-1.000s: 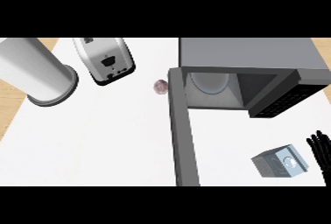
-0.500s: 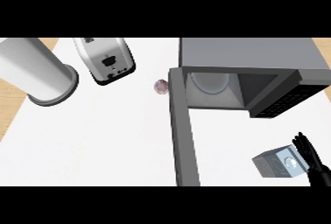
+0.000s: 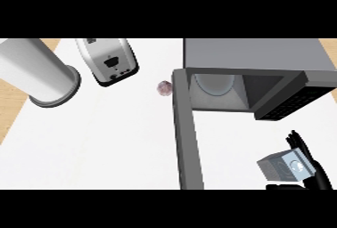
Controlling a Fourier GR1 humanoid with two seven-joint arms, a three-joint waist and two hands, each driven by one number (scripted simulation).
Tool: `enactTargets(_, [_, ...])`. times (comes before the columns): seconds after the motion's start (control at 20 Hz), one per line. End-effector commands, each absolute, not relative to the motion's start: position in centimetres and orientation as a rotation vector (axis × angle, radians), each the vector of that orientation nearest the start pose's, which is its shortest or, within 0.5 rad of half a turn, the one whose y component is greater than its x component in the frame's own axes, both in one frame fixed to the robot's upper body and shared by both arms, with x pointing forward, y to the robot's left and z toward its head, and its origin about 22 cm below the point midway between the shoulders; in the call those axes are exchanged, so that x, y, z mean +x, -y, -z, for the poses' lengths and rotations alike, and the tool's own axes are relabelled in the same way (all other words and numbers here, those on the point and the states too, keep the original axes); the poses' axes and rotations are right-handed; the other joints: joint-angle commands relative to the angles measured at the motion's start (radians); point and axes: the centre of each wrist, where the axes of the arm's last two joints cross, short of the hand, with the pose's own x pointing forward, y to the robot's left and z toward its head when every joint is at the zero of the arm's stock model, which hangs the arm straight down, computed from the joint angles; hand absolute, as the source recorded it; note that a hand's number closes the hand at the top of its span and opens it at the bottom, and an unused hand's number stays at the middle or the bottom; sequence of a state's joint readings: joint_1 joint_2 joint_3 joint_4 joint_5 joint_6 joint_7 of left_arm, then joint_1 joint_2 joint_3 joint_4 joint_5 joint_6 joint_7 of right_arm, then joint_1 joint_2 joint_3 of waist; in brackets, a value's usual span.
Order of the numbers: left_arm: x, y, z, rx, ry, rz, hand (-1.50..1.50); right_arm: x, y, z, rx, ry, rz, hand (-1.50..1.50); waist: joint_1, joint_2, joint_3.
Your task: Pick up the milk, place it into the microwave and close the microwave
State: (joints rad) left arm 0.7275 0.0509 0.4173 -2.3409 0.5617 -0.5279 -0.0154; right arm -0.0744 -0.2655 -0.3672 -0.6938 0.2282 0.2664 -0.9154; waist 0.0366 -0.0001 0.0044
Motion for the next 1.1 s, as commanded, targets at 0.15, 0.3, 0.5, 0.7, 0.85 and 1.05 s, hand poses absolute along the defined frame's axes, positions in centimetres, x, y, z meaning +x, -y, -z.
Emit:
enactTargets(0.15, [3.7,-32.8,-13.0,-0.154,1.947,-0.037,-1.5,18.4,38.6,14.6,0.007,1.717,-0.094,1.5,-0.001,0.003,0.002])
enactTargets(0.3, [3.7,-32.6,-12.3,-0.165,1.941,-0.047,-1.5,17.9,36.4,16.0,0.044,1.731,-0.165,1.5,-0.001,0.003,0.002])
enactTargets(0.5, [3.2,-32.5,-12.2,-0.177,1.953,-0.055,-1.5,20.5,35.1,15.4,0.025,1.801,-0.173,1.5,0.008,0.004,0.002])
enactTargets(0.7, [3.5,-33.6,-12.2,-0.163,1.951,-0.05,-1.5,22.3,32.9,15.4,0.026,1.811,-0.145,1.5,-0.005,0.004,0.0])
enactTargets(0.85, [3.1,-33.7,-12.3,-0.173,1.953,-0.039,-1.5,24.4,29.1,15.6,-0.014,1.789,-0.124,1.5,0.004,0.005,0.0])
enactTargets(1.05, [2.7,-32.7,-13.5,-0.19,1.943,-0.025,-1.5,28.0,27.7,13.6,0.034,1.84,-0.109,1.5,0.0,0.005,0.0])
